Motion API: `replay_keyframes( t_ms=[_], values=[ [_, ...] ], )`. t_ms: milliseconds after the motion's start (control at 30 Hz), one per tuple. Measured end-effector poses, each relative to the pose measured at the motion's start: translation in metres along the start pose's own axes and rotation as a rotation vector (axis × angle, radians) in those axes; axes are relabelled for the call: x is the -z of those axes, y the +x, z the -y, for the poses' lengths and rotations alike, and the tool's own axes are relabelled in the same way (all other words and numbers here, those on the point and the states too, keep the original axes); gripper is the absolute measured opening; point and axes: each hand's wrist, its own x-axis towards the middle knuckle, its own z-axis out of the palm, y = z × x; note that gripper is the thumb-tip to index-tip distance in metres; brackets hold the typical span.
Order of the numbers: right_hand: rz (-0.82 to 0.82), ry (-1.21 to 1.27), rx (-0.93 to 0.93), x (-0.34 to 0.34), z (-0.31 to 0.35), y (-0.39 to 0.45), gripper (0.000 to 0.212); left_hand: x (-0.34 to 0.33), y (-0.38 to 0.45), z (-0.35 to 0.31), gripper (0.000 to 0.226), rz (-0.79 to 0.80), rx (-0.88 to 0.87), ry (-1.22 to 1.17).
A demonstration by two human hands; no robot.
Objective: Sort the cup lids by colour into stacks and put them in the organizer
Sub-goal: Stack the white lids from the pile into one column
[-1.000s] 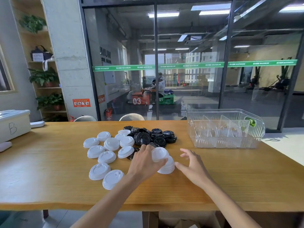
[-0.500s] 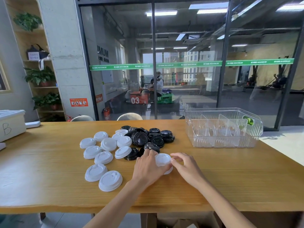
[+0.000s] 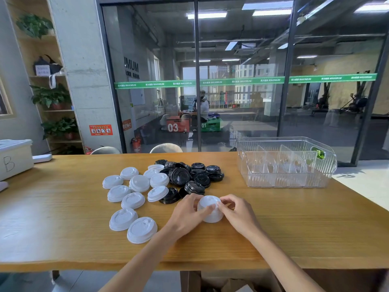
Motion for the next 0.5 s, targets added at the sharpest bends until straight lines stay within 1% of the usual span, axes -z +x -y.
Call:
replay_keyframes(
  t_ms=[67,133,400,500],
  values=[
    [0.005,0.001,0.000,0.0003,0.0007,-0.0010,0.019,0.0063,0.0006,0.0013,0.050,0.006,-0.002,-0.026],
    [0.006,0.006,0.001,0.0001,0.0008,-0.0022,0.021,0.0074,0.0003,0.0021,0.046,-0.007,-0.020,-0.015],
    [-0.005,-0.017,0.038,0.0013,-0.0015,-0.0048,0.024,0.0066,0.0002,0.0069,0.047,-0.011,-0.079,-0.018],
    [-0.010,-0.023,0.052,-0.0005,-0.0028,-0.0046,0.022,0.0033,-0.0019,0.0095,0.048,-0.026,-0.089,-0.011]
  ],
)
